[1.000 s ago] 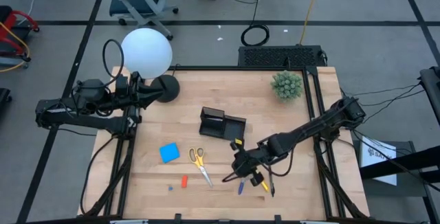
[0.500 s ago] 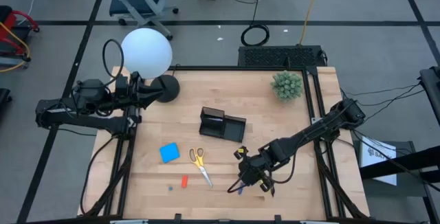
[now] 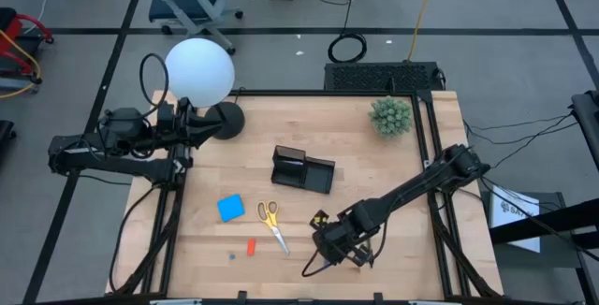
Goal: Pick and place office supplies into organizer
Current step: Put the blue marker into the top left compartment of the black desk organizer
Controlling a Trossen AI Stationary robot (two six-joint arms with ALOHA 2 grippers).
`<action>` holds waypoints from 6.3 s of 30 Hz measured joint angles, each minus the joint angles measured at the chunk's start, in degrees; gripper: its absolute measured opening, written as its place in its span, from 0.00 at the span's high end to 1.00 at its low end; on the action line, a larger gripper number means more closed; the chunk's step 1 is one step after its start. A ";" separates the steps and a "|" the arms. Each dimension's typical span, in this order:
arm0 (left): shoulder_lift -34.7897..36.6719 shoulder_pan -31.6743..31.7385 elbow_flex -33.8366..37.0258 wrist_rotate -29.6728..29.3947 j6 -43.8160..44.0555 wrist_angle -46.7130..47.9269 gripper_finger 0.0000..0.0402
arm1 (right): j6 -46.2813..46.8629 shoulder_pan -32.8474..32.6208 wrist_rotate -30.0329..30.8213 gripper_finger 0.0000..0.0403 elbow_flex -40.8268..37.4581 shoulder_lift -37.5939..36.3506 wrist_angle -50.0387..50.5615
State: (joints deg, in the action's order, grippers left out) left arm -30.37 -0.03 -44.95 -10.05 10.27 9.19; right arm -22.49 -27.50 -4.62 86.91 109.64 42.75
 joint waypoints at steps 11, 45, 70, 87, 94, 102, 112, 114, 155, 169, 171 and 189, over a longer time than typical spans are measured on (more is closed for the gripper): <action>0.00 0.00 -0.01 0.01 0.00 0.01 0.82 | -4.34 -0.01 -0.04 0.74 2.15 4.52 3.85; 0.00 -0.01 0.00 0.01 0.01 0.00 0.82 | -11.67 -0.15 0.02 0.74 2.52 11.01 1.48; 0.00 0.00 0.00 0.01 0.01 0.00 0.82 | -13.13 -0.64 -0.20 0.92 2.57 11.98 1.46; 0.00 0.00 0.00 0.01 0.00 0.00 0.82 | -11.71 1.39 0.79 0.92 2.30 8.57 -3.39; 0.00 0.00 0.00 0.01 -0.01 0.00 0.82 | -10.32 3.59 11.36 0.92 2.39 6.69 -6.28; 0.00 0.00 0.00 0.01 0.01 0.02 0.82 | -5.23 6.80 15.34 0.92 2.41 4.49 -13.79; 0.01 0.00 0.00 -0.01 -0.01 0.01 0.82 | -3.91 10.31 22.58 0.92 2.46 4.13 -21.13; 0.00 0.00 0.00 -0.01 0.01 0.02 0.82 | -2.81 11.06 22.90 0.92 2.46 4.13 -23.04; 0.00 0.00 0.00 0.01 -0.01 0.00 0.82 | 16.31 21.52 40.85 0.92 -6.48 4.13 -69.40; 0.00 0.00 0.00 -0.01 -0.01 0.00 0.82 | 20.41 23.33 41.34 0.92 -16.11 4.15 -81.48; 0.00 0.00 0.00 0.00 -0.01 0.01 0.82 | 20.38 23.75 41.59 0.92 -17.71 4.15 -83.00; 0.00 0.00 0.00 0.00 -0.01 0.00 0.82 | 25.92 24.89 42.03 0.91 -24.22 4.15 -86.29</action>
State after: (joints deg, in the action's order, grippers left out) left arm -30.37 -0.03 -44.95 -10.05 10.27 9.19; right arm 3.43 -2.61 37.41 62.69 113.80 -43.54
